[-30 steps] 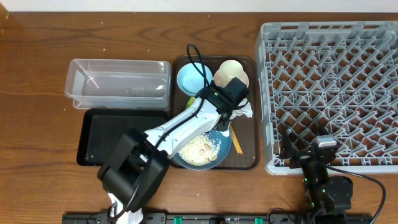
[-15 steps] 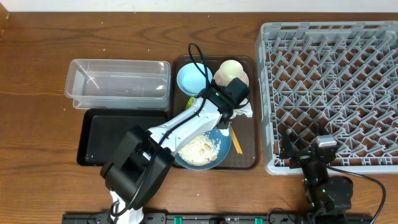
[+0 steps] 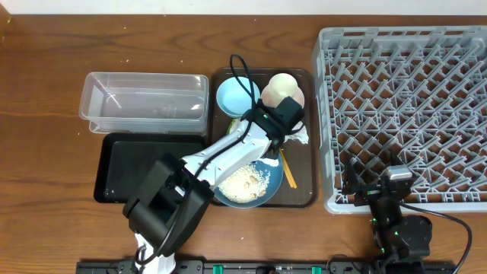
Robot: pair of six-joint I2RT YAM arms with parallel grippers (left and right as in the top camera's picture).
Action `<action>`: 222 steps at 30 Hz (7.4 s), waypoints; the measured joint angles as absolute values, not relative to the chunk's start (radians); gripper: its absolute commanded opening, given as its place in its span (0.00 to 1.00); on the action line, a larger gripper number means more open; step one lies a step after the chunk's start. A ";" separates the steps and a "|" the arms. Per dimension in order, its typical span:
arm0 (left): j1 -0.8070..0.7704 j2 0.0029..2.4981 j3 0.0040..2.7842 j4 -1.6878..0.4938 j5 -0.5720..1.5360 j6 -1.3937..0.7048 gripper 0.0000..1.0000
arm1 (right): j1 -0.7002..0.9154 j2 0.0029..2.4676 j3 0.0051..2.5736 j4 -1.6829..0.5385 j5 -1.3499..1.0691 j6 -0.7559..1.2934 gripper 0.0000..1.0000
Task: Sort waste into correct bins and load items into the dishwasher rack
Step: 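Lower the left gripper and pinch the crumpled white tissue, then carry the tissue with the left gripper into the clear plastic bin and release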
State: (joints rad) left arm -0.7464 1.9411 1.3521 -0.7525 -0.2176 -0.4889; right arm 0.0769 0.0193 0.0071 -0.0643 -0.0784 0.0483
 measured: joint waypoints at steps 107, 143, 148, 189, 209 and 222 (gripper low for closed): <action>-0.761 2.014 1.353 -0.375 -0.030 -0.471 0.55 | 0.077 0.019 0.007 -0.064 -0.078 0.048 0.99; -0.795 2.018 1.353 -0.367 -0.030 -0.654 0.54 | 0.077 0.019 0.007 -0.064 -0.078 0.048 0.99; -0.840 2.022 1.353 -0.369 -0.029 -0.659 0.54 | 0.077 0.019 0.007 -0.064 -0.078 0.048 0.99; -0.860 2.037 1.353 -0.361 -0.037 -0.627 0.06 | 0.077 0.019 0.007 -0.064 -0.078 0.048 0.99; -0.688 1.536 1.353 -0.471 -0.196 -0.480 0.06 | 0.077 0.019 0.007 -0.064 -0.078 0.048 0.99; -0.281 1.464 1.353 -0.491 -0.245 -0.439 0.07 | 0.077 0.019 0.007 -0.064 -0.078 0.048 0.99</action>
